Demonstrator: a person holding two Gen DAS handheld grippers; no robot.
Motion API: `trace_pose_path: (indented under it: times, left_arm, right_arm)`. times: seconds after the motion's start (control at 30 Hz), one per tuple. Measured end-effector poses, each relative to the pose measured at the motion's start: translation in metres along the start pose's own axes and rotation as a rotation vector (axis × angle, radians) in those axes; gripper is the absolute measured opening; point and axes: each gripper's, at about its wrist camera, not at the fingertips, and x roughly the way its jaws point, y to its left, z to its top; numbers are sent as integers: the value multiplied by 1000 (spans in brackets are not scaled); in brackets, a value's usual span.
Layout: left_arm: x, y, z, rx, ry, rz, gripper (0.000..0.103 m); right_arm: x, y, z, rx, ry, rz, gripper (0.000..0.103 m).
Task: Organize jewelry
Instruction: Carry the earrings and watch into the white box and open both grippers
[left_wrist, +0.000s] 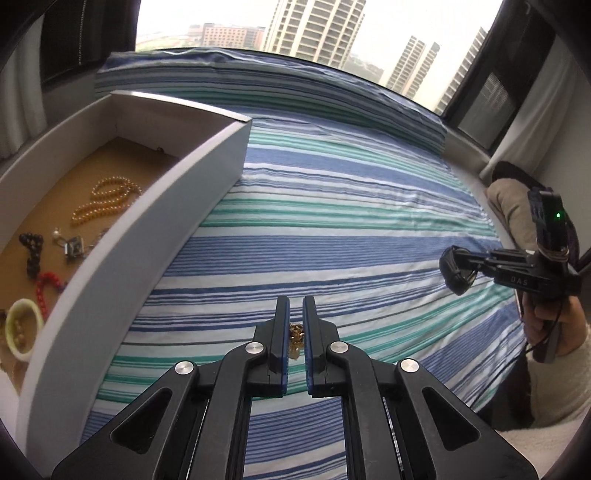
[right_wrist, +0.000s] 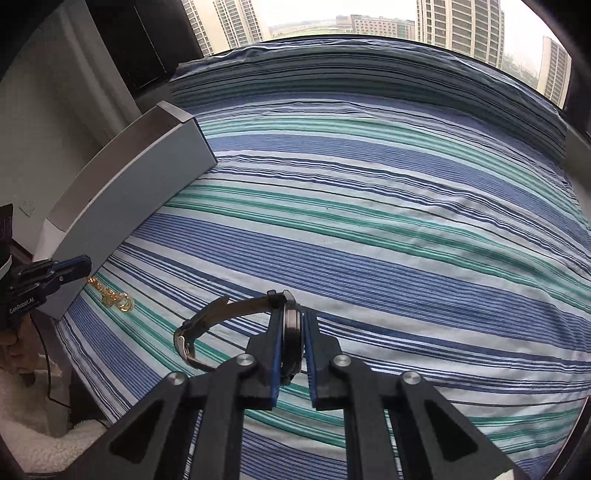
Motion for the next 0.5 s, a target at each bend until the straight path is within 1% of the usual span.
trace_pose_path:
  times: [0.17, 0.33, 0.5]
  left_arm:
    - [-27, 12, 6, -20, -33, 16, 4]
    - [-60, 25, 14, -46, -69, 40, 4]
    - [-103, 53, 27, -98, -124, 70, 4]
  right_arm:
    - [1, 12, 3, 0, -17, 45, 11]
    - [-2, 30, 8, -33, -24, 70, 11]
    - [-7, 59, 29, -82, -44, 118, 11]
